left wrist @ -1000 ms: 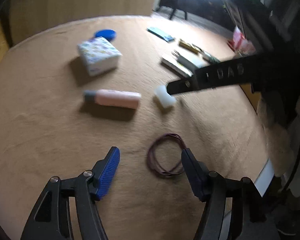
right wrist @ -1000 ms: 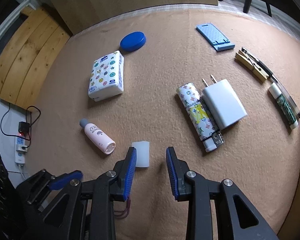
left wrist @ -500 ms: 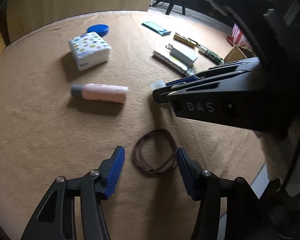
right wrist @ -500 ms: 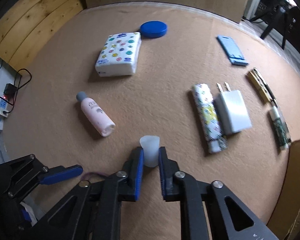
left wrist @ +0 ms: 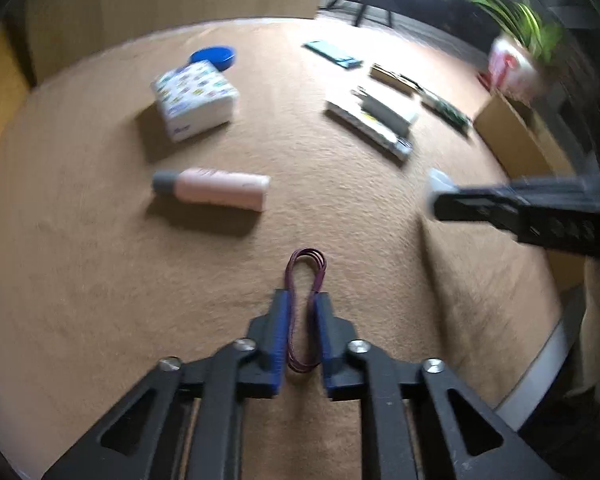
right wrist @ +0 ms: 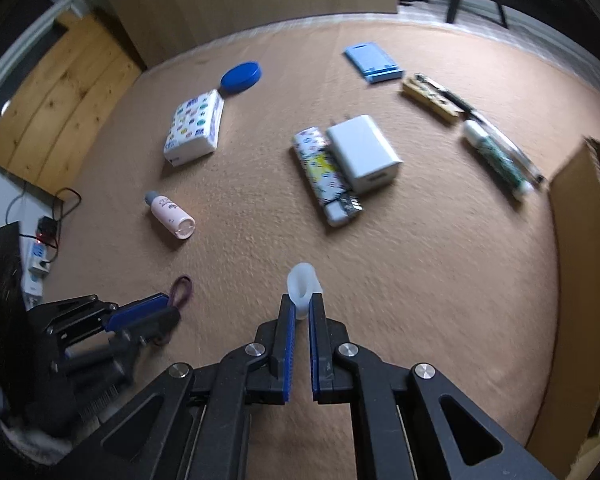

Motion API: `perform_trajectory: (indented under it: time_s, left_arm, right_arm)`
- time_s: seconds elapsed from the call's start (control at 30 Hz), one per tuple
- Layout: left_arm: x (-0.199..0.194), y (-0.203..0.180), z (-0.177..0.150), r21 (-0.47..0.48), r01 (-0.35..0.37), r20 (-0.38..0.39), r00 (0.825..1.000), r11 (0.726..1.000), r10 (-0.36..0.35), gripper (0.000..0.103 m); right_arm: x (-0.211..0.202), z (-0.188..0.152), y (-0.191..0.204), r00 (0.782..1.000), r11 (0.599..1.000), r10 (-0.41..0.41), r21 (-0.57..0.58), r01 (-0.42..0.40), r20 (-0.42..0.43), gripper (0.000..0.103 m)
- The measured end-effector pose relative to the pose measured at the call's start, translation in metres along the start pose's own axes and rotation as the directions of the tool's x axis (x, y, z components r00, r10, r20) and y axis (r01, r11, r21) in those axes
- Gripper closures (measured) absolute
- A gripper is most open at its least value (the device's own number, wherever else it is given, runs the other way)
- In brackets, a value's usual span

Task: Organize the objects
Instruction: 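Carry the cord with the left tool over the box and open while the right tool drops the cap in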

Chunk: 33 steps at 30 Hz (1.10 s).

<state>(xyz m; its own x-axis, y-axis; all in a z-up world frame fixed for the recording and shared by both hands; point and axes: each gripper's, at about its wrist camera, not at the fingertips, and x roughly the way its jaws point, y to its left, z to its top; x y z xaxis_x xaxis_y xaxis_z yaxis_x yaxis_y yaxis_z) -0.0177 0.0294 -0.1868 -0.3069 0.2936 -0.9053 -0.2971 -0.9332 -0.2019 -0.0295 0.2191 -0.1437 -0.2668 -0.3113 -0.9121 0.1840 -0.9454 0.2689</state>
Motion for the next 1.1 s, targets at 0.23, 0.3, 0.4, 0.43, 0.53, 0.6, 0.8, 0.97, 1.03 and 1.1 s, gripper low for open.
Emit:
perform_trajectory:
  time_s: [0.23, 0.3, 0.4, 0.43, 0.53, 0.6, 0.8, 0.97, 1.03, 1.1]
  left_arm:
    - [-0.013, 0.015, -0.001, -0.108, 0.087, 0.017, 0.996, 0.99, -0.086, 0.098]
    - [-0.021, 0.013, 0.001, -0.122, 0.114, 0.034, 0.993, 0.986, -0.111, 0.098]
    - [-0.033, 0.001, 0.011, -0.115, 0.152, 0.066, 0.987, 0.982, -0.145, 0.098]
    - [-0.036, -0.005, 0.015, -0.107, 0.16, 0.072, 0.986, 0.981, -0.153, 0.098]
    - [-0.039, -0.028, 0.031, -0.067, 0.187, 0.088, 0.98, 0.98, -0.181, 0.098]
    - [-0.038, -0.047, 0.041, -0.038, 0.205, 0.092, 0.975, 0.978, -0.201, 0.098]
    - [-0.025, -0.127, 0.073, 0.081, 0.282, 0.083, 0.954, 0.956, -0.289, 0.098]
    - [-0.011, -0.199, 0.094, 0.185, 0.331, 0.061, 0.936, 0.925, -0.347, 0.098]
    - [-0.004, -0.226, 0.101, 0.22, 0.344, 0.05, 0.931, 0.913, -0.362, 0.098]
    - [0.001, -0.246, 0.103, 0.243, 0.349, 0.037, 0.929, 0.905, -0.369, 0.098]
  right_arm:
    - [-0.045, -0.014, -0.027, 0.997, 0.998, 0.001, 0.059, -0.006, 0.078, 0.097]
    - [-0.059, -0.014, -0.037, 0.994, 0.997, -0.006, 0.075, -0.002, 0.106, 0.097]
    - [-0.084, -0.019, -0.058, 0.988, 0.994, -0.034, 0.106, 0.019, 0.148, 0.097]
    - [-0.09, -0.021, -0.064, 0.987, 0.993, -0.043, 0.114, 0.025, 0.157, 0.097]
    - [-0.111, -0.028, -0.089, 0.979, 0.987, -0.077, 0.155, 0.048, 0.188, 0.097]
    - [-0.122, -0.033, -0.105, 0.974, 0.98, -0.109, 0.187, 0.071, 0.201, 0.097]
    - [-0.14, -0.054, -0.16, 0.96, 0.948, -0.189, 0.292, 0.125, 0.204, 0.097]
    - [-0.145, -0.069, -0.19, 0.958, 0.929, -0.217, 0.341, 0.143, 0.19, 0.097]
    - [-0.146, -0.072, -0.198, 0.957, 0.924, -0.222, 0.353, 0.145, 0.186, 0.097]
    - [-0.148, -0.075, -0.205, 0.956, 0.921, -0.225, 0.362, 0.146, 0.186, 0.097]
